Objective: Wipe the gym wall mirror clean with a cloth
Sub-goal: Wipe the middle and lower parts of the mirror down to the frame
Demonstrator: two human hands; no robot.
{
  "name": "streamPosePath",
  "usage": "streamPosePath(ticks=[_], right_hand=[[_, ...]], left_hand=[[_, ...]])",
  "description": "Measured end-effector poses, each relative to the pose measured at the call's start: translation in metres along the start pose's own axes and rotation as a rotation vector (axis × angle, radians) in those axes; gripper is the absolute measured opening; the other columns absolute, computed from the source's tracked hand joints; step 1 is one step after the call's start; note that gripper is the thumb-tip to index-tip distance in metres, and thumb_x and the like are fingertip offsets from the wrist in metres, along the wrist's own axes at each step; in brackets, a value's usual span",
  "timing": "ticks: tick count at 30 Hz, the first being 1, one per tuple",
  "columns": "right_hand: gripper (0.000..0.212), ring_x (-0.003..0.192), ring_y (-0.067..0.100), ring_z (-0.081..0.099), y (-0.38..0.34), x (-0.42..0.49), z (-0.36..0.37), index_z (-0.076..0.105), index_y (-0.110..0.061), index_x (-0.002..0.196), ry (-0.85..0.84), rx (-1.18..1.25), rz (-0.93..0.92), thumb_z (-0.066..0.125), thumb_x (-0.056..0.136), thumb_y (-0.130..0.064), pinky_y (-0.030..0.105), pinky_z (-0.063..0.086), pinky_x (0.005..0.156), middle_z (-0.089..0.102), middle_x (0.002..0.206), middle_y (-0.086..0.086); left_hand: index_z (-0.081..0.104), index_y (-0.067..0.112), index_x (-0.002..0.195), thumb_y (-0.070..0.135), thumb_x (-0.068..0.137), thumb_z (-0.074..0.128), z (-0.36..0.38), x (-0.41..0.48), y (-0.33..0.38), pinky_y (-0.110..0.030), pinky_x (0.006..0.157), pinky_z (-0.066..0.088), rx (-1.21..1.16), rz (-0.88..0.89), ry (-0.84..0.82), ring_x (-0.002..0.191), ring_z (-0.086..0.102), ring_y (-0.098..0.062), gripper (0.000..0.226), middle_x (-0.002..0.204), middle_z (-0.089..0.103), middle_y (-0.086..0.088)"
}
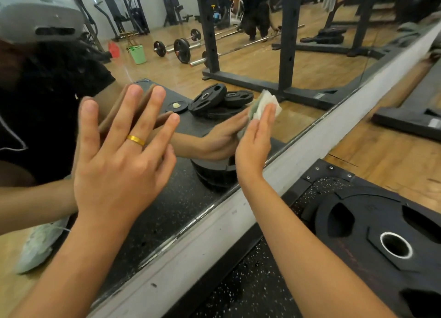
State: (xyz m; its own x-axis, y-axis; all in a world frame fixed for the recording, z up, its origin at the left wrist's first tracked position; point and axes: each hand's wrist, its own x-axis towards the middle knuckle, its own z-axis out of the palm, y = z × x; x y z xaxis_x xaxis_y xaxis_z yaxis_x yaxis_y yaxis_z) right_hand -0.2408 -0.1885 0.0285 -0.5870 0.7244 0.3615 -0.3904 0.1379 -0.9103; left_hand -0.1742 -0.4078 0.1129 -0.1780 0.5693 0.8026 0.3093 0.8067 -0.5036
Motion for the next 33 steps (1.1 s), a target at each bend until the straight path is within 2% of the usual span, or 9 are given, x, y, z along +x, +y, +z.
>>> streamPosePath(ticks=[3, 10, 12, 16, 18, 23, 27, 31, 33], right_hand=[[0.052, 0.157, 0.004, 0.008, 0.037, -0.010, -0.018, 0.013, -0.025, 0.164, -0.059, -0.100, -0.122, 0.029, 0.114, -0.028, 0.023, 0.012, 0.127, 0.009, 0.168, -0.016], [0.050, 0.152, 0.013, 0.031, 0.026, 0.006, -0.009, 0.028, -0.026, 0.163, 0.182, 0.031, 0.238, 0.033, 0.113, -0.028, 0.038, 0.028, 0.125, 0.029, 0.168, -0.002], [0.047, 0.148, 0.007, 0.034, -0.013, -0.008, 0.007, 0.032, -0.030, 0.159, 0.111, 0.093, 0.100, 0.037, 0.112, -0.025, 0.023, 0.033, 0.120, 0.031, 0.167, -0.005], [0.050, 0.157, 0.006, 0.011, -0.029, -0.047, 0.021, 0.026, -0.022, 0.160, -0.077, 0.033, -0.256, 0.037, 0.112, -0.018, 0.014, 0.016, 0.123, 0.017, 0.165, -0.017], [0.051, 0.155, 0.001, 0.011, 0.006, -0.041, 0.005, 0.025, -0.021, 0.162, -0.056, -0.029, -0.140, 0.035, 0.113, -0.020, 0.011, 0.016, 0.122, 0.015, 0.168, -0.014], [0.054, 0.158, 0.011, 0.013, 0.046, -0.025, -0.023, 0.016, -0.020, 0.165, 0.007, -0.137, 0.191, 0.030, 0.114, -0.025, 0.038, 0.022, 0.128, 0.013, 0.172, -0.005], [0.052, 0.157, 0.005, 0.002, -0.001, -0.061, -0.008, 0.020, -0.021, 0.163, -0.217, -0.008, -0.097, 0.034, 0.113, -0.019, 0.013, 0.013, 0.123, 0.009, 0.168, -0.017], [0.053, 0.160, 0.018, -0.003, 0.014, -0.076, -0.014, 0.013, -0.018, 0.162, -0.402, -0.198, -0.462, 0.028, 0.113, -0.029, 0.039, 0.012, 0.130, -0.001, 0.169, -0.020], [0.053, 0.160, 0.016, -0.003, 0.035, -0.057, -0.021, 0.010, -0.019, 0.162, -0.324, -0.257, -0.396, 0.026, 0.113, -0.030, 0.043, 0.011, 0.130, -0.001, 0.170, -0.019]], left_hand=[[0.060, 0.018, 0.144, 0.024, 0.104, 0.054, 0.004, -0.005, 0.002, -0.071, 0.116, 0.027, -0.039, -0.011, -0.021, 0.157, 0.022, -0.029, 0.041, 0.166, 0.034, -0.007], [0.062, 0.019, 0.143, 0.026, 0.102, 0.056, 0.003, 0.002, 0.005, -0.062, 0.123, 0.014, 0.022, 0.010, 0.011, 0.154, 0.031, -0.031, 0.042, 0.164, 0.039, -0.008], [0.063, 0.020, 0.142, 0.026, 0.102, 0.057, 0.004, 0.000, 0.004, -0.062, 0.122, 0.015, 0.033, 0.011, 0.020, 0.154, 0.032, -0.031, 0.041, 0.163, 0.040, -0.008], [0.063, 0.020, 0.142, 0.026, 0.102, 0.057, 0.004, -0.003, 0.003, -0.063, 0.122, 0.018, 0.027, 0.013, 0.003, 0.154, 0.032, -0.031, 0.041, 0.164, 0.039, -0.007], [0.063, 0.020, 0.142, 0.025, 0.102, 0.056, 0.003, -0.001, 0.002, -0.064, 0.122, 0.018, 0.019, 0.003, 0.000, 0.154, 0.031, -0.030, 0.041, 0.164, 0.038, -0.007], [0.063, 0.020, 0.141, 0.025, 0.103, 0.055, 0.001, 0.003, 0.003, -0.061, 0.123, 0.013, -0.001, 0.003, 0.013, 0.154, 0.031, -0.030, 0.040, 0.163, 0.040, -0.007], [0.062, 0.019, 0.141, 0.024, 0.104, 0.053, 0.002, 0.001, 0.000, -0.063, 0.122, 0.015, -0.031, -0.010, 0.004, 0.155, 0.028, -0.030, 0.039, 0.164, 0.038, -0.007], [0.062, 0.019, 0.142, 0.024, 0.104, 0.054, 0.002, -0.004, 0.006, -0.067, 0.120, 0.022, -0.053, -0.031, -0.008, 0.156, 0.027, -0.029, 0.039, 0.164, 0.038, -0.007], [0.062, 0.019, 0.142, 0.025, 0.103, 0.055, 0.001, -0.003, 0.007, -0.061, 0.123, 0.013, -0.027, -0.019, 0.001, 0.155, 0.028, -0.030, 0.040, 0.164, 0.038, -0.007]])
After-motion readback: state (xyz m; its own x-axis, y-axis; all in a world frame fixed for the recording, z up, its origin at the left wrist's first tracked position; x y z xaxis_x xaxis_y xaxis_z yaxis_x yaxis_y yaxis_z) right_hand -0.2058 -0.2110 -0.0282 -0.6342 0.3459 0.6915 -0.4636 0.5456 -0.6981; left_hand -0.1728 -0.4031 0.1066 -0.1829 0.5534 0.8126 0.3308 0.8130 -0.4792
